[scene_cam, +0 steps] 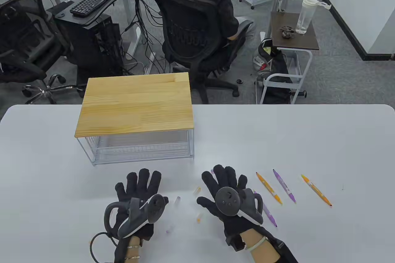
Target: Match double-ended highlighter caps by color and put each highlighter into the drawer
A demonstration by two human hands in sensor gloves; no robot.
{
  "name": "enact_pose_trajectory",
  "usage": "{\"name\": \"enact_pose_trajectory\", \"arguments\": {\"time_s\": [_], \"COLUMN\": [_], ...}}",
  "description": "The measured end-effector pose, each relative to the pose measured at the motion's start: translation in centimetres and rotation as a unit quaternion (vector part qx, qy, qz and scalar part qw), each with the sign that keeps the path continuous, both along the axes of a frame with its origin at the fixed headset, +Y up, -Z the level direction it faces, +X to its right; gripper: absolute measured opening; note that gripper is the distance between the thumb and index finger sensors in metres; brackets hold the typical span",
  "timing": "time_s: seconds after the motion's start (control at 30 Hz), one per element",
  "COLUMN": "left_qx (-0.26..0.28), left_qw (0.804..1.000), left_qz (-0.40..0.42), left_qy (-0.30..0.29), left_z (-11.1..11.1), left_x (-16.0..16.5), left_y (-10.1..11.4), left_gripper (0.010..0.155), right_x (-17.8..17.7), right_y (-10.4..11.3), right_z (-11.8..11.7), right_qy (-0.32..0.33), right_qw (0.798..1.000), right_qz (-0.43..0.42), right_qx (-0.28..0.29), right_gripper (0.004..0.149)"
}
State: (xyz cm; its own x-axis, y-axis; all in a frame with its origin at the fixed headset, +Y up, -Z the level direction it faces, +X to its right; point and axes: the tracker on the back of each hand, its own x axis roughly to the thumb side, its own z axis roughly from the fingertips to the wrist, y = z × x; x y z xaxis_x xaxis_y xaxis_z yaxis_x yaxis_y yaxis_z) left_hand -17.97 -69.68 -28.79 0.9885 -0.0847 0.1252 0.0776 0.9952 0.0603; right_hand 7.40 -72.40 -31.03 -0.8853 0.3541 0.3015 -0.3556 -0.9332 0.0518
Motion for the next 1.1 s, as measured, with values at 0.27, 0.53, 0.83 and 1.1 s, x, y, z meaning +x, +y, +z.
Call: {"name": "enact_pose_trajectory", "arguments": {"time_s": [0.27,0.53,0.83,1.1], "left_qx": [-0.008,-0.011,-0.013,-0.020], "left_qw": [1.000,1.000,1.000,1.000], "left_qz": [-0.003,-0.007,-0.010,-0.014], "left_qy": [0.000,0.000,0.002,0.005], "left_z": [-0.10,-0.12,-0.24,-0.32], "left_x": [0.03,0.11,0.18,0.21], "left_y": [-0.16,-0.25,-0.44,-0.58], "left_gripper": [0.077,0.077,0.077,0.076], "right_x": [-0.18,-0.28,-0.32,-0.26], "right_y": [-0.11,-0.12,-0.17,-0.72], "right_z": [0.03,0.07,0.02,-0.39], "right_qy": [0.001,0.004,0.005,0.000], "right_qw": [1.000,1.000,1.000,1.000], "right_qz": [0.004,0.004,0.004,0.006], "right_qx": [-0.004,-0.005,-0.005,-0.020], "right_gripper": [0.075,0.075,0.075,0.075]}}
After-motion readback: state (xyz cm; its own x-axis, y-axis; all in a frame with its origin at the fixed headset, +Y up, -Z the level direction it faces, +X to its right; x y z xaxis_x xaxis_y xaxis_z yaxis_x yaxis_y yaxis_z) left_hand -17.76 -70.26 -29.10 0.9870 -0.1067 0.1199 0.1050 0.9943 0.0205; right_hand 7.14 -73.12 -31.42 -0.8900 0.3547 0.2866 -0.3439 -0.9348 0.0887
